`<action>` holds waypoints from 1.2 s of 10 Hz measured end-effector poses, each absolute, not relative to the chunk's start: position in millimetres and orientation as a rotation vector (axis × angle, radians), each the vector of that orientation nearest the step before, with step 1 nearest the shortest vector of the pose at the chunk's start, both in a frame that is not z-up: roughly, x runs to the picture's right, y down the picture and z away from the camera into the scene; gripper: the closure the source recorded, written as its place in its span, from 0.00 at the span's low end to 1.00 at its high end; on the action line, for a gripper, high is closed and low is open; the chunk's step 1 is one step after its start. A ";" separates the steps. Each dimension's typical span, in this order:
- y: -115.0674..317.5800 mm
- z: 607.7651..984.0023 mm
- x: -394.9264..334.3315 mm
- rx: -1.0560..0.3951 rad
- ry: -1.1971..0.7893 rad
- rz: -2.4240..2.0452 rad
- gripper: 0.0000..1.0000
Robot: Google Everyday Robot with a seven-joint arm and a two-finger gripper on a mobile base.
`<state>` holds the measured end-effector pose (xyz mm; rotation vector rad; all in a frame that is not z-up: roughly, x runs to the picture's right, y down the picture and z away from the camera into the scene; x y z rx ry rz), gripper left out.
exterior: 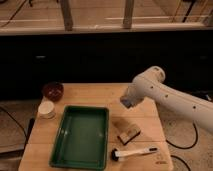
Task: Place sponge in tray
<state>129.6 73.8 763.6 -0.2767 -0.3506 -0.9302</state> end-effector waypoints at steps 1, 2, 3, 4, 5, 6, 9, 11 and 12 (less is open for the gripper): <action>75.7 761.9 123.7 -0.279 -0.362 -0.939 1.00; 76.6 759.3 120.6 -0.280 -0.369 -0.957 1.00; 77.8 756.2 117.3 -0.282 -0.376 -0.966 1.00; 79.4 754.2 113.1 -0.284 -0.385 -0.979 1.00; 80.2 752.1 109.5 -0.285 -0.394 -0.989 1.00; 81.7 750.3 108.9 -0.288 -0.397 -0.997 1.00; 87.2 745.5 96.5 -0.293 -0.423 -1.035 1.00; 90.3 742.8 89.9 -0.298 -0.435 -1.055 1.00; 91.7 741.3 86.4 -0.301 -0.443 -1.066 1.00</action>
